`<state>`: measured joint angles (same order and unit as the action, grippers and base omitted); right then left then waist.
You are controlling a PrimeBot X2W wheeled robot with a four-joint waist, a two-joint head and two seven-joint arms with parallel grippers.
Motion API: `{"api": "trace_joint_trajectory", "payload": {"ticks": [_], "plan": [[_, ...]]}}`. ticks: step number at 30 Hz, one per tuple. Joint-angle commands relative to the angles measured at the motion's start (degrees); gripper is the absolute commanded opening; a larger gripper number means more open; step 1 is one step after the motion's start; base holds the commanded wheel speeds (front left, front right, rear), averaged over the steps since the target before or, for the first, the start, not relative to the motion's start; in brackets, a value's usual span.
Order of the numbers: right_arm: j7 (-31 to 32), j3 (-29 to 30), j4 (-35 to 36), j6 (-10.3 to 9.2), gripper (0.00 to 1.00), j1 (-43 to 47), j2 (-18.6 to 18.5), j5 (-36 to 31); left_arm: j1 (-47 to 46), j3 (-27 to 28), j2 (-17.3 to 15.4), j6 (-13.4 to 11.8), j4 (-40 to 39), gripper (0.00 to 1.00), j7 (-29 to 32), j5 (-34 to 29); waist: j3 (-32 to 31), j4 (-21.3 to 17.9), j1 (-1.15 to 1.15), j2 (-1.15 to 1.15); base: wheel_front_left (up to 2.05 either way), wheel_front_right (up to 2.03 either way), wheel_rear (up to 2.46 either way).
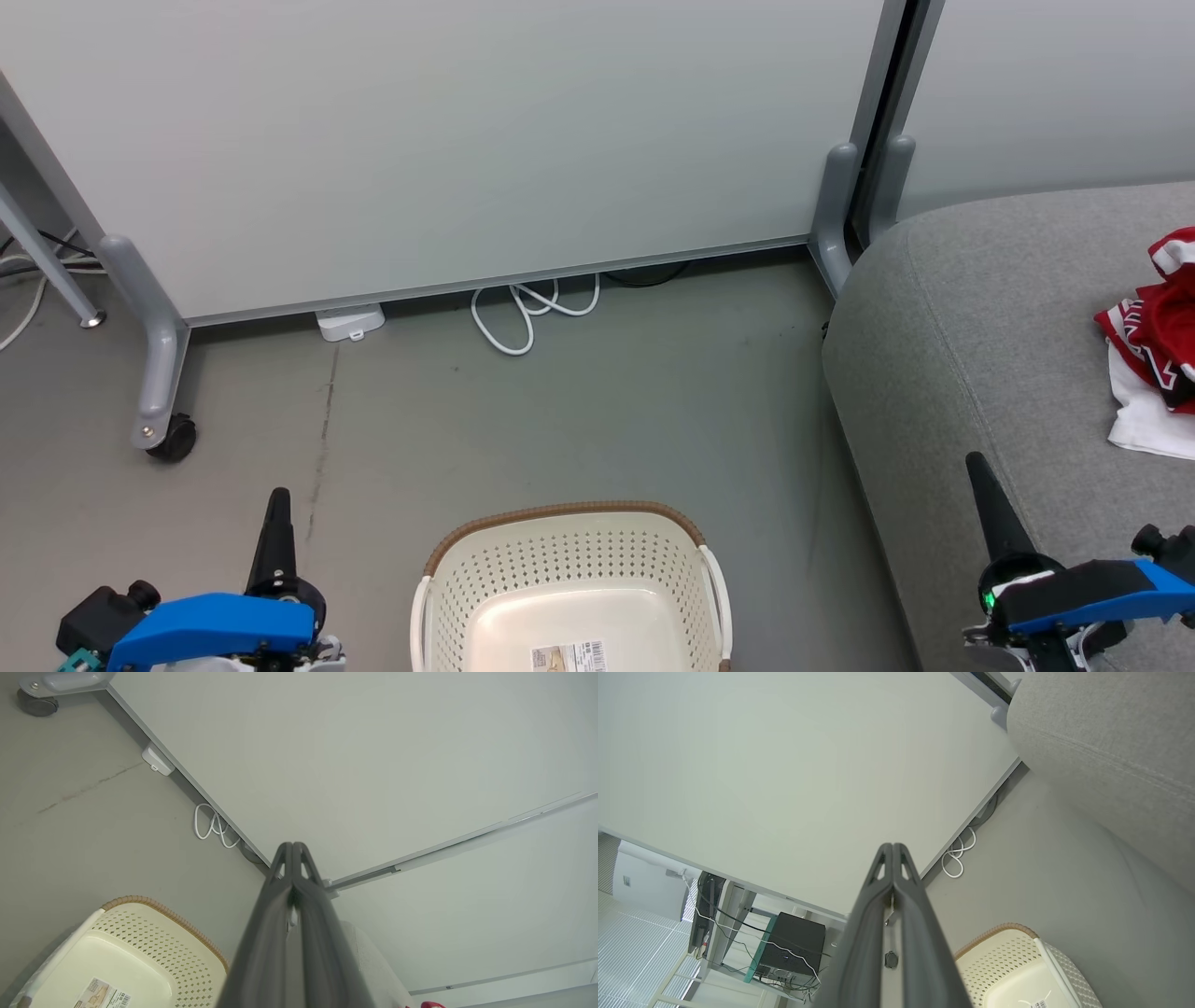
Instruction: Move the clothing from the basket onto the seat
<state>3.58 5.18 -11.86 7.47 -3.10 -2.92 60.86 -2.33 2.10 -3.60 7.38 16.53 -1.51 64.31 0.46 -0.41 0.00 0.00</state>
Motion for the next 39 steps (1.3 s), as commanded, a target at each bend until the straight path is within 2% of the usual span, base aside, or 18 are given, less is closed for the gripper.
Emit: {"api": "trace_joint_trajectory", "payload": {"ticks": [1, 39], "plan": [[0.31, 0.22, 0.28, 0.03, 0.00, -1.31, -0.04, 1.90, -1.50, 0.54, -0.16, 0.10, -0.83, 0.00, 0.47, 1.51, -0.01, 0.01, 0.00, 0.00, 0.00, 0.00, 0.00], [2.11, 1.02, -1.32, 0.04, 0.00, -2.79, 0.02, 21.32, -3.35, 3.22, 0.42, 0.16, -2.02, 0.00, 5.52, 18.91, -0.17, 0.24, 0.00, 0.00, 0.00, 0.00, 0.00]]}}
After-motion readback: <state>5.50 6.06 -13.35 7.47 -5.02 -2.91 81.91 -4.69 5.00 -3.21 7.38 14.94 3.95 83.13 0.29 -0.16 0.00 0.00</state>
